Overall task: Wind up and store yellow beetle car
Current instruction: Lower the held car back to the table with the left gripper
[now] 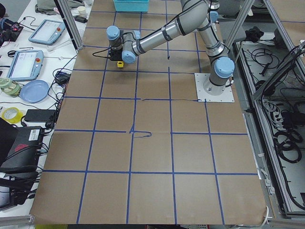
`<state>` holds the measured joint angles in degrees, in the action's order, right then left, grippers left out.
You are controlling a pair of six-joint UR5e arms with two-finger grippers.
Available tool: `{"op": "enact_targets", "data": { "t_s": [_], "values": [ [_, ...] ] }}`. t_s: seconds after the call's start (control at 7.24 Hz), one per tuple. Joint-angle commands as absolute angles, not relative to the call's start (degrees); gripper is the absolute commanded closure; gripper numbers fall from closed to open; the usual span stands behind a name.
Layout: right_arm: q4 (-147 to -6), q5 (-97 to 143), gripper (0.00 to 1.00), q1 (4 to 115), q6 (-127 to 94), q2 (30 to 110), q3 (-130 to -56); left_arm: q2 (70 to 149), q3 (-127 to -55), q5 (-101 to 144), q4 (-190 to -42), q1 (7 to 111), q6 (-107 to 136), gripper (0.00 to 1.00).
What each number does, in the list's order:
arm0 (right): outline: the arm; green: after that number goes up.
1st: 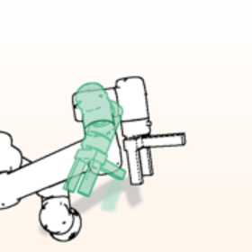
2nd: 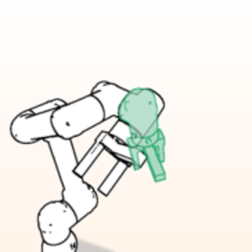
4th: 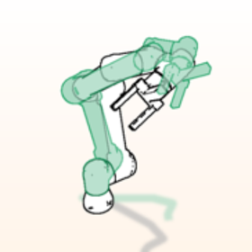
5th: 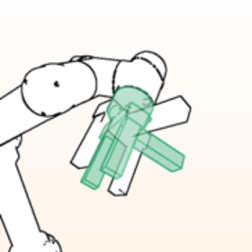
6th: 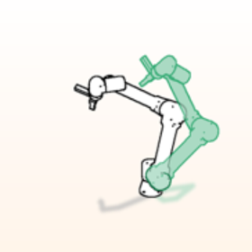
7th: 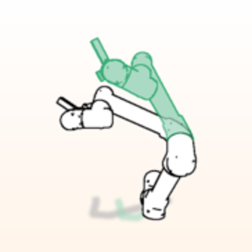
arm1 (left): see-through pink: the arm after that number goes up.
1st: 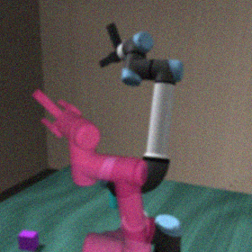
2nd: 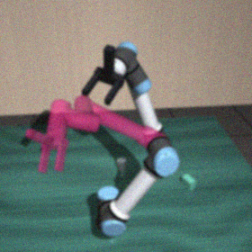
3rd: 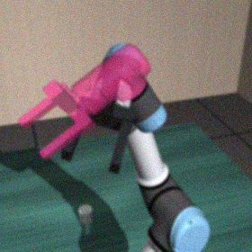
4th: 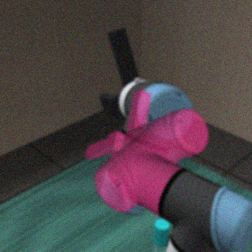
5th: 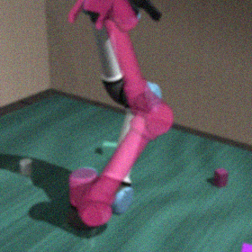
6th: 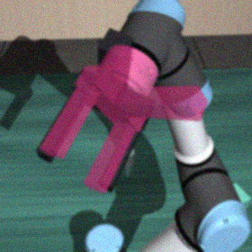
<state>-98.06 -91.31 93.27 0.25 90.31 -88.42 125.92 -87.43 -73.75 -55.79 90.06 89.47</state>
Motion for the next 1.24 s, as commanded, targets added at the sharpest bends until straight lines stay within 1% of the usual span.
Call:
{"op": "enact_targets", "data": {
  "t_s": [0.0, 0.69, 0.83, 1.11],
  "values": [
    [-98.00, -91.32, 0.00, 93.34, 0.35, 90.35, -88.42, 127.17, -87.10, -76.88, -55.81, 89.30, 86.25, 1.00],
    [-97.91, -91.32, 0.00, 93.43, 0.44, 90.35, -88.51, 126.65, -87.36, -78.13, -56.08, 83.85, 80.27, 1.00],
    [-97.91, -91.32, 0.00, 93.43, 0.35, 90.35, -88.51, 126.91, -87.62, -83.62, -55.99, 83.41, 79.72, 1.00],
    [-97.91, -91.32, 0.00, 93.43, 0.35, 90.26, -88.51, 127.00, -87.98, -84.72, -55.81, 81.74, 78.85, 1.00]
  ]
}}
